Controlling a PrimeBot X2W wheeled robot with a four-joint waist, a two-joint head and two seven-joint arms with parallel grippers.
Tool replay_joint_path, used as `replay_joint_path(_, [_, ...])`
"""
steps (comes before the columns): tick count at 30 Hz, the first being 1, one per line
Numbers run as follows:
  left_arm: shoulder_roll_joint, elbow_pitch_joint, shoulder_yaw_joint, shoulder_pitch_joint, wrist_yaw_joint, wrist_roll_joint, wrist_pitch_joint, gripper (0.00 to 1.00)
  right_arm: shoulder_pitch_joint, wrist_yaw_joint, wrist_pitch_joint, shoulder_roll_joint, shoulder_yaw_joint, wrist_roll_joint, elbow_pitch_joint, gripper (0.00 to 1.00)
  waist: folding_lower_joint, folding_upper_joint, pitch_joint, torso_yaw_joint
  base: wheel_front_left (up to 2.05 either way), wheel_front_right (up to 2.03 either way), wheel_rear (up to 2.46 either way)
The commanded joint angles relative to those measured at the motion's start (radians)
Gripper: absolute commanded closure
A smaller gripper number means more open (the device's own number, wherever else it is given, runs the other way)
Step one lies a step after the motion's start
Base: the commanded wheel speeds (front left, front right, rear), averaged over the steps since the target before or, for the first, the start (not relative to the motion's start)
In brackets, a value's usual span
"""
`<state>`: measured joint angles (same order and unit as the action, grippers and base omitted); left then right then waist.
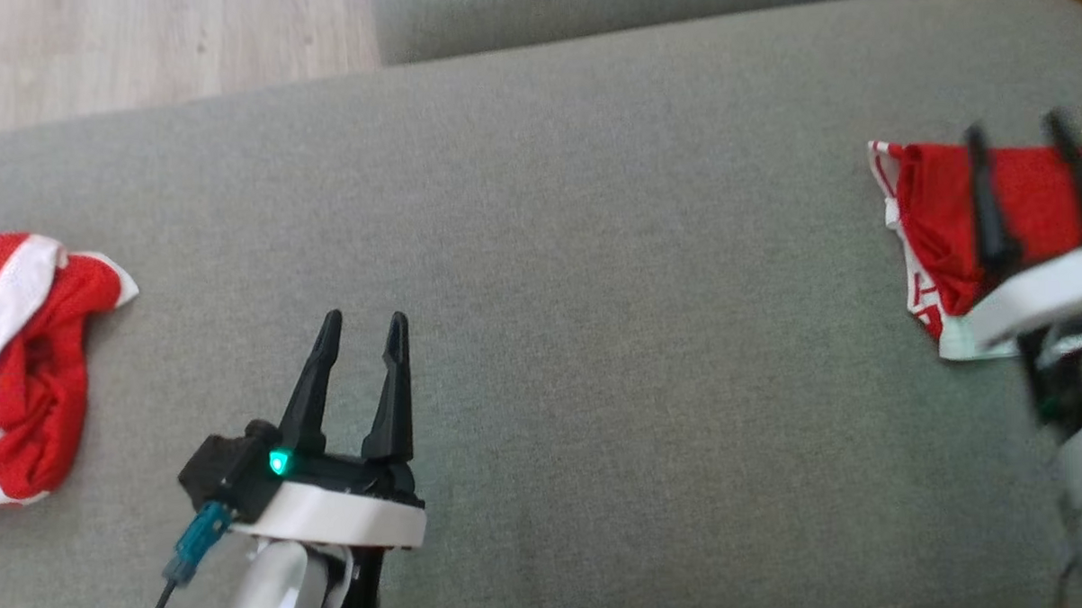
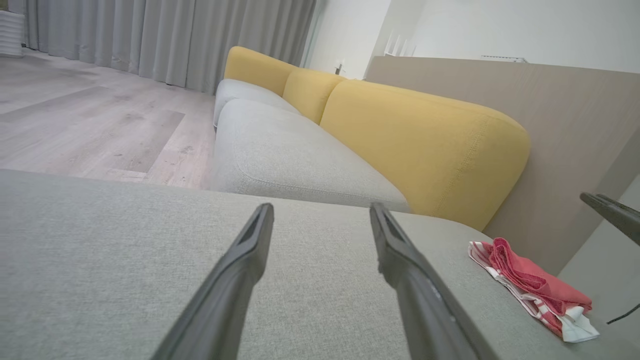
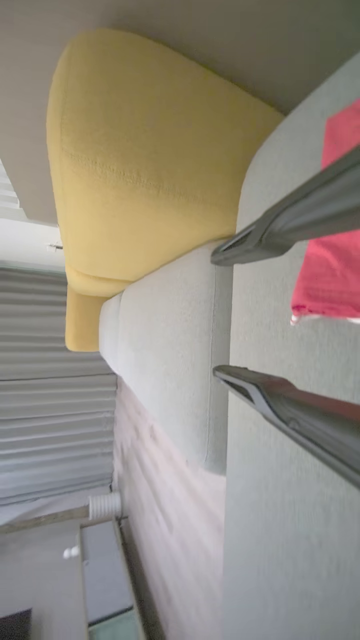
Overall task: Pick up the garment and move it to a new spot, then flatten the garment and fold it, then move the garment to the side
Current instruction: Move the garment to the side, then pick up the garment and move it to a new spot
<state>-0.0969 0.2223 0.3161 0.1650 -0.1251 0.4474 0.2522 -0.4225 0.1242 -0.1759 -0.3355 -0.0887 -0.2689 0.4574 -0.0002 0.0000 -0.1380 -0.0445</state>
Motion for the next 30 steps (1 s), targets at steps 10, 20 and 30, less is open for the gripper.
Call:
replay_joint_path(10, [-0.003,-0.031,-0.062,-0.057,-0.006,-0.04,0.01,0.0,0.262,0.007,-0.035,0.235,-0.015,0.061,-0.159,0.0,0.0002,0.0,0.089,0.007,0.0,0.0,0.0])
replay_joint_path(20, [0.012,0.005,-0.076,-0.11,-0.006,-0.018,0.01,0.0,0.344,0.007,-0.084,0.281,0.041,0.111,-0.137,0.0,0.0002,0.0,0.117,0.02,0.0,0.0,0.0])
replay_joint_path(30, [0.022,0.012,-0.082,-0.118,-0.006,-0.024,0.01,0.0,0.35,0.007,-0.086,0.285,0.048,0.104,-0.174,0.0,0.0002,0.0,0.121,0.028,0.0,0.0,0.0])
